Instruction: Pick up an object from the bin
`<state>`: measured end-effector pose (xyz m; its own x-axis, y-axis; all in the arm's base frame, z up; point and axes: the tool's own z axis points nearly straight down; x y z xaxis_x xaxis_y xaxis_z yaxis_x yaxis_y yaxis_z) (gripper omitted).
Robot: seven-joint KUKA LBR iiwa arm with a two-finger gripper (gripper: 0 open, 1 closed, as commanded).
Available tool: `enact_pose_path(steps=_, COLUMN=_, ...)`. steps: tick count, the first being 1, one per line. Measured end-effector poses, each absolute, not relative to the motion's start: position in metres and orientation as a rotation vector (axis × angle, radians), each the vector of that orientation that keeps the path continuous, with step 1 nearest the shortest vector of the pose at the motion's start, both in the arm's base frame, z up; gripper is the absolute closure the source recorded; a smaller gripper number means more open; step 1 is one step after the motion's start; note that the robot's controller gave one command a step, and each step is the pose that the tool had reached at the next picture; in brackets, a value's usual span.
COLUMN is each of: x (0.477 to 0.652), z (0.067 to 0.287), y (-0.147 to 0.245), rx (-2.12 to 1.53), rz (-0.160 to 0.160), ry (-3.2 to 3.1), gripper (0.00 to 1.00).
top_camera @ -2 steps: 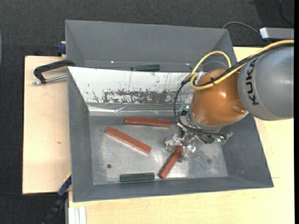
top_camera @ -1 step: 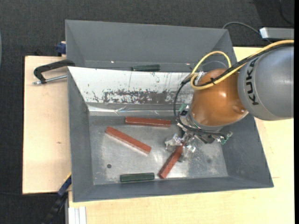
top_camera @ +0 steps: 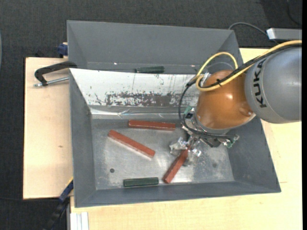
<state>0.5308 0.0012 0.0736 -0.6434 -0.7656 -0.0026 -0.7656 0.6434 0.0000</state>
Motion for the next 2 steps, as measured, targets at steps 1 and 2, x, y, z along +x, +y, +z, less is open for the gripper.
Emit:
enact_pose_path(steps=1, x=0.53, z=0.084, y=0.002, rx=-1.326, rz=0.004, ry=2.849, gripper=1.0)
enact_pose_path(steps=2, x=0.531, z=0.1, y=0.002, rx=-1.324, rz=0.001, ry=2.844, gripper=1.0)
